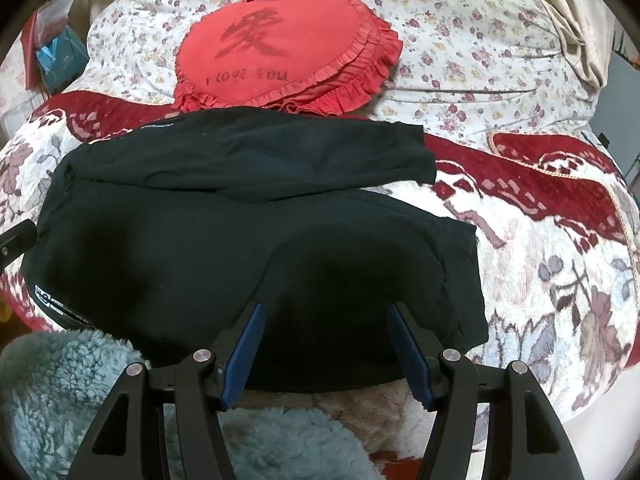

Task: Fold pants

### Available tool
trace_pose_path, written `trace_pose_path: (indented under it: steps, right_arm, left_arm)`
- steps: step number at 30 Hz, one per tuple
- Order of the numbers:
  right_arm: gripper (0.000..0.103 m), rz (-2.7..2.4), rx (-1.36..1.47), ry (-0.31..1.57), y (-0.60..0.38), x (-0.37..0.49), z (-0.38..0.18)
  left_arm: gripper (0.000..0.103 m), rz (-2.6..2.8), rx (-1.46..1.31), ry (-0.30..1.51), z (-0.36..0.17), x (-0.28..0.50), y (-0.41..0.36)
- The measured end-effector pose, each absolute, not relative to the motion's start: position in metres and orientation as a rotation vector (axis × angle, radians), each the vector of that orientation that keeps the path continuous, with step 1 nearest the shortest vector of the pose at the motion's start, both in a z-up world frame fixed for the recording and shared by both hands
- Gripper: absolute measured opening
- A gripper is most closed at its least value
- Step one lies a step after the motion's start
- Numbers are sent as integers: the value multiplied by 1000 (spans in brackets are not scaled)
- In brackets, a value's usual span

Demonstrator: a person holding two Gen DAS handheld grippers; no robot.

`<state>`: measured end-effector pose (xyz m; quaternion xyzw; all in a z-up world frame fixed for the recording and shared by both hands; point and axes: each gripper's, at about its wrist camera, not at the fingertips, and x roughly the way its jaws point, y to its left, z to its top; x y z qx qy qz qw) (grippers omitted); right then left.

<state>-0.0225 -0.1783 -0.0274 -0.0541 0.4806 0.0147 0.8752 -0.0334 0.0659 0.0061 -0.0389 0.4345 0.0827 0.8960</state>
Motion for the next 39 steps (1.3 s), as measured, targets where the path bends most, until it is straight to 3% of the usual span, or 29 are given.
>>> trace_pose_path:
  steps: [20,28,29,32,34,35,36,39]
  right_arm:
    - [62,73,-83,1002,-179,-22,-27]
    - [62,72,-82,688,-239,-39,34]
    - [63,69,-84,644,-249,-42,40]
    - [83,52,-93,636,-272,-39,31]
    - [80,37,-67,765,-289,-28,5]
    - [69,29,-46,797,-295,-26,-3]
    - [65,16,-22,826,-300,-26,-12]
    - [65,-1,34,849,-313,-37,-30]
  left_arm:
    - [102,148,-115,908,2,-34,72]
    - [102,85,-344,773,16,-52,195]
    - [102,86,-365,779,14,-55,210]
    - [102,90,-441,833,-5,-61,251]
    - [102,60,-564,877,-26,-62,270]
    - [102,41,-610,897,-33,-61,275]
    - [101,18,-658,918,-41,-60,277]
    - [99,-78,-804,931,-58,-57,277]
